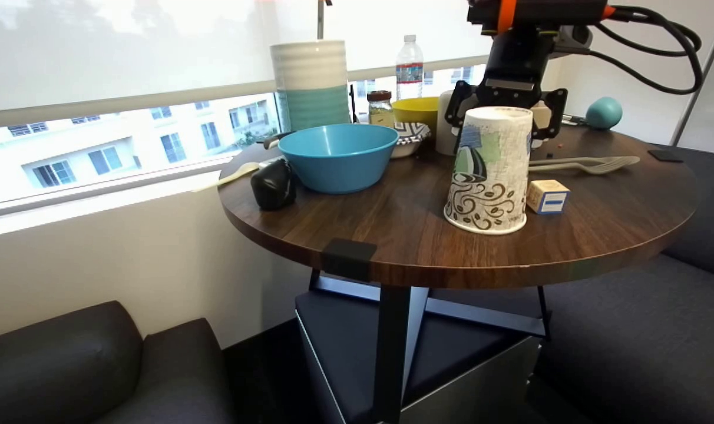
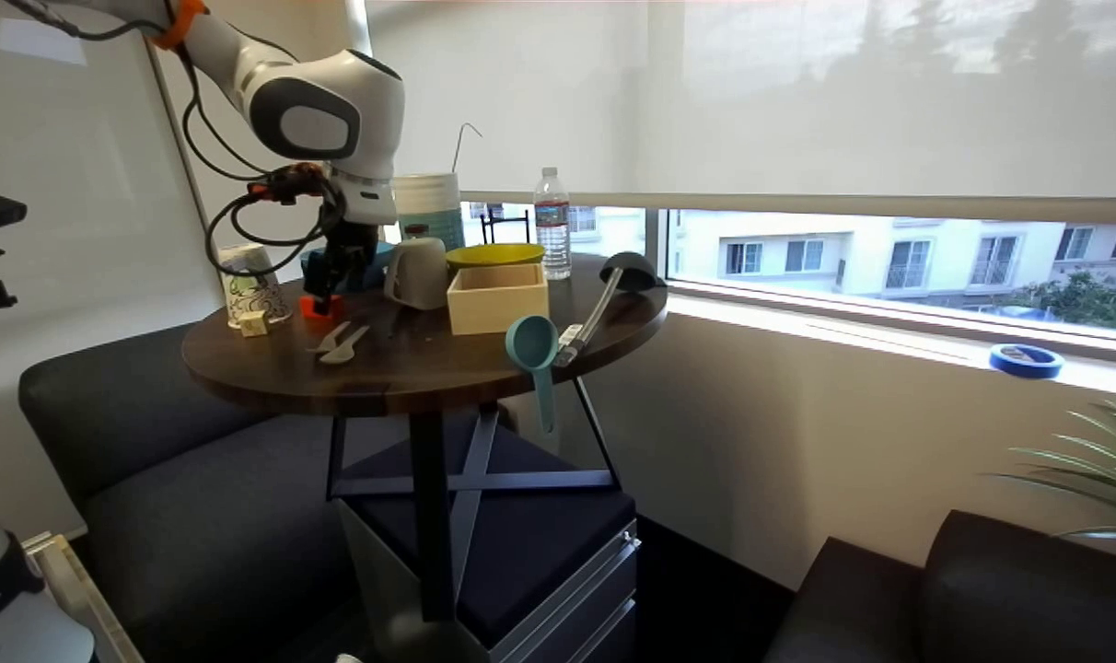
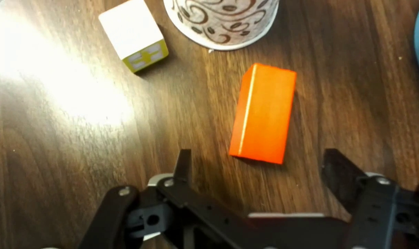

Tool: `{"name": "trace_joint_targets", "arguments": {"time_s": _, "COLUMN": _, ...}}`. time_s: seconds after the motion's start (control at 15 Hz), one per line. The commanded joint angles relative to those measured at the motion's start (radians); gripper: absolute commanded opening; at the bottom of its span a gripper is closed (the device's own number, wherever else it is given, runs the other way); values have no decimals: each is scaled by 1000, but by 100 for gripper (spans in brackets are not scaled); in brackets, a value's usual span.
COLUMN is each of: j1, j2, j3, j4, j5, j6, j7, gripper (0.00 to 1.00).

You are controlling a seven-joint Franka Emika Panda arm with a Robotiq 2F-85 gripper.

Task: Put the orange block upright then place the coffee cup over the block

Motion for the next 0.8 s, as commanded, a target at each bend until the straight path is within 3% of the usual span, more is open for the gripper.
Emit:
{"name": "trace_joint_targets", "arguments": {"time_s": 0.0, "j1": 1, "j2": 11, "j3": -22, "j4": 1, "j5": 97, "j6": 6, "j7": -36, "gripper": 79}}
{"name": "trace_joint_targets", "arguments": {"time_s": 0.13, "j1": -1, "j2": 15, "j3": -31, "j4": 0, "j5": 124, "j6": 3, "j7": -42, "gripper": 65}}
{"name": "trace_joint_targets", "arguments": {"time_s": 0.27, "j1": -2, "j2": 18, "j3": -37, "j4": 0, "j5": 141, "j6": 1, "j7": -43, "gripper": 41}}
{"name": "trace_joint_targets", "arguments": {"time_s": 0.53, "j1": -5, "j2": 25, "j3": -43, "j4": 1, "j5": 146, "j6": -4, "j7": -40, "gripper": 12}}
{"name": "trace_joint_targets", "arguments": {"time_s": 0.73, "j1": -3, "j2": 13, "j3": -40, "j4": 3, "j5": 130, "j6": -1, "j7": -34, "gripper": 9}}
